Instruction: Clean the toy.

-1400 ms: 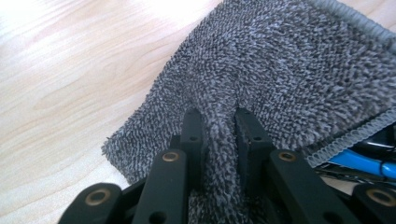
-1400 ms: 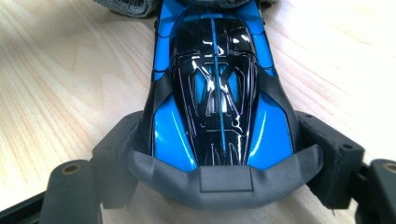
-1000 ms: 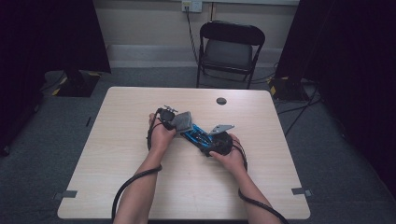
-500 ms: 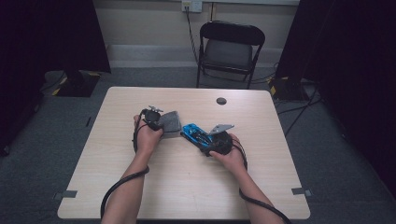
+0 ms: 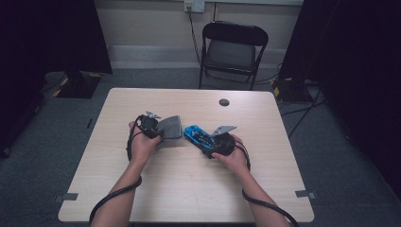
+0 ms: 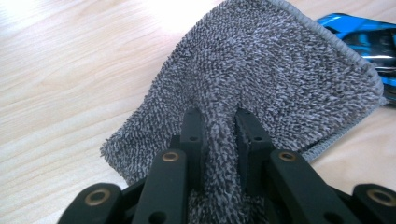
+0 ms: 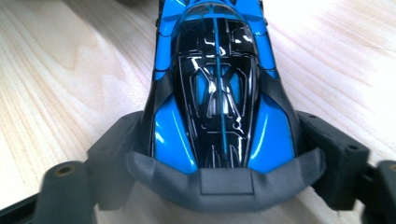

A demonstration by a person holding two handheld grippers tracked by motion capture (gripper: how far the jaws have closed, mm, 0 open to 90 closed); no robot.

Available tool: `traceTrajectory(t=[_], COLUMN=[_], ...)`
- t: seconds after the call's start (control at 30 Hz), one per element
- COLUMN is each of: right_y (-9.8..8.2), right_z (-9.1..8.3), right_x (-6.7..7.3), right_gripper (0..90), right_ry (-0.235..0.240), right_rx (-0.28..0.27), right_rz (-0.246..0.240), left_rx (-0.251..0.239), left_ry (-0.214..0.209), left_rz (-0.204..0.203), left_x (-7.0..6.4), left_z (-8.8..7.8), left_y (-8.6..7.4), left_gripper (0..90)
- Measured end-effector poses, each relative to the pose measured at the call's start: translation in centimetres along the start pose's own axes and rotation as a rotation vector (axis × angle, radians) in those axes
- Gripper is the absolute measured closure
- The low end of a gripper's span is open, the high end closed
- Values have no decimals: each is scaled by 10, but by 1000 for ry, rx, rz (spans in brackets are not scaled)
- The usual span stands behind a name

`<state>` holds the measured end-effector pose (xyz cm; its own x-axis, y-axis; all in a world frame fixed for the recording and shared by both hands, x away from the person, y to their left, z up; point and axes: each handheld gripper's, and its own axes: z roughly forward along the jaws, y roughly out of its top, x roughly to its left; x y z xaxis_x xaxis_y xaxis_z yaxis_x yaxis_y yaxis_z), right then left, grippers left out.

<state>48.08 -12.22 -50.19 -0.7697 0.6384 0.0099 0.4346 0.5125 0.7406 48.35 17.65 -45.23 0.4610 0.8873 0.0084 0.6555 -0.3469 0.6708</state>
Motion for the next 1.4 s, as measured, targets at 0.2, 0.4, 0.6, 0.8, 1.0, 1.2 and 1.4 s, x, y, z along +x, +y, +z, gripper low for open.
traceTrajectory(t=[0.2,0.4,0.6,0.8,1.0,1.2,1.4], right_y=[3,4,7,17,30,37,42], right_z=[-1,-11,-22,-28,-26,-14,0], right_x=[1,-2,-4,-5,-4,-6,-8], right_gripper=[176,165,177,183,244,281,315], right_ry=[8,47,42,34,32,29,32], right_rx=[9,-36,-40,-60,-79,-63,-34], right_rz=[6,51,34,27,31,51,58], left_rx=[-8,-5,-14,-11,-30,-40,-37], left_ry=[-29,-52,-68,-85,-119,-160,-222], left_rz=[21,34,39,65,80,134,184], left_x=[-9,-12,-17,-23,-31,-43,-61], left_z=[-5,-7,-10,-14,-23,-34,-38], left_y=[-2,-7,-12,-15,-23,-32,-40], left_gripper=[752,750,750,750,750,750,748])
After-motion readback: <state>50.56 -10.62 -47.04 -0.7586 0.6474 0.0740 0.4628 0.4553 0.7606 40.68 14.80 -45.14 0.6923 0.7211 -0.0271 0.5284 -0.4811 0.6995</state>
